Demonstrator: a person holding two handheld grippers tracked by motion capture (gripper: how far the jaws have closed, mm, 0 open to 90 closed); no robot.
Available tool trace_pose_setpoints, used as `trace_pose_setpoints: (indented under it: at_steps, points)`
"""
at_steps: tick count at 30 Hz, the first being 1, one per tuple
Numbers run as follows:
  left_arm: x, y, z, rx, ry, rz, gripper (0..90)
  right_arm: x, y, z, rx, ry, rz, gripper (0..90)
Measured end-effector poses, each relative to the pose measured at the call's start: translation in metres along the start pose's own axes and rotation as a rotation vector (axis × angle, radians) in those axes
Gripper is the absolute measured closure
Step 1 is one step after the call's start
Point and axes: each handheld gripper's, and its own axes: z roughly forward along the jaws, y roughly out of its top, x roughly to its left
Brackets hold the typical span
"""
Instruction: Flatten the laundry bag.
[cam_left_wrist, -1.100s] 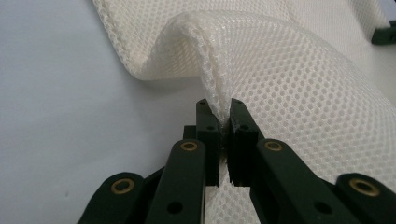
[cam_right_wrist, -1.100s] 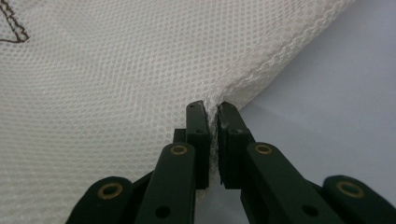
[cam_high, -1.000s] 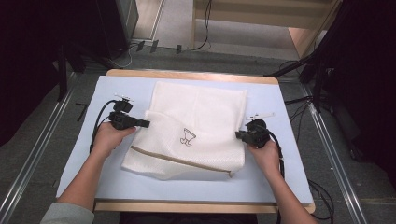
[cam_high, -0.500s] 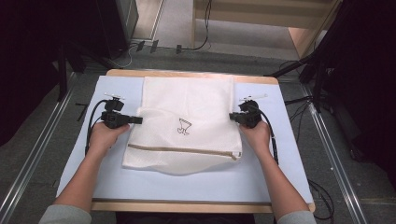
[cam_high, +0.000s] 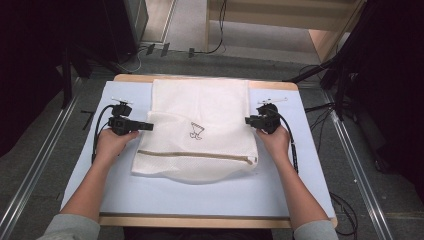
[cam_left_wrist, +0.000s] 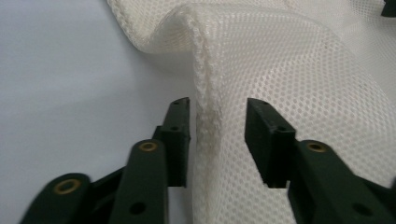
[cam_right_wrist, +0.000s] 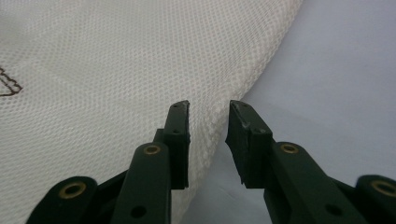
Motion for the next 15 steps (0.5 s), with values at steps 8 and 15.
trace_pose_setpoints:
  at_steps: [8, 15]
  points:
    - [-0.012, -0.014, -0.031, -0.055, 0.014, 0.041, 44.7, 0.011, -0.013, -0.048, -0.05, 0.045, -0.022, 65.8]
    - [-0.027, -0.045, -0.043, -0.03, 0.03, 0.062, 44.6, 0.033, -0.05, -0.083, -0.067, 0.052, -0.055, 65.3]
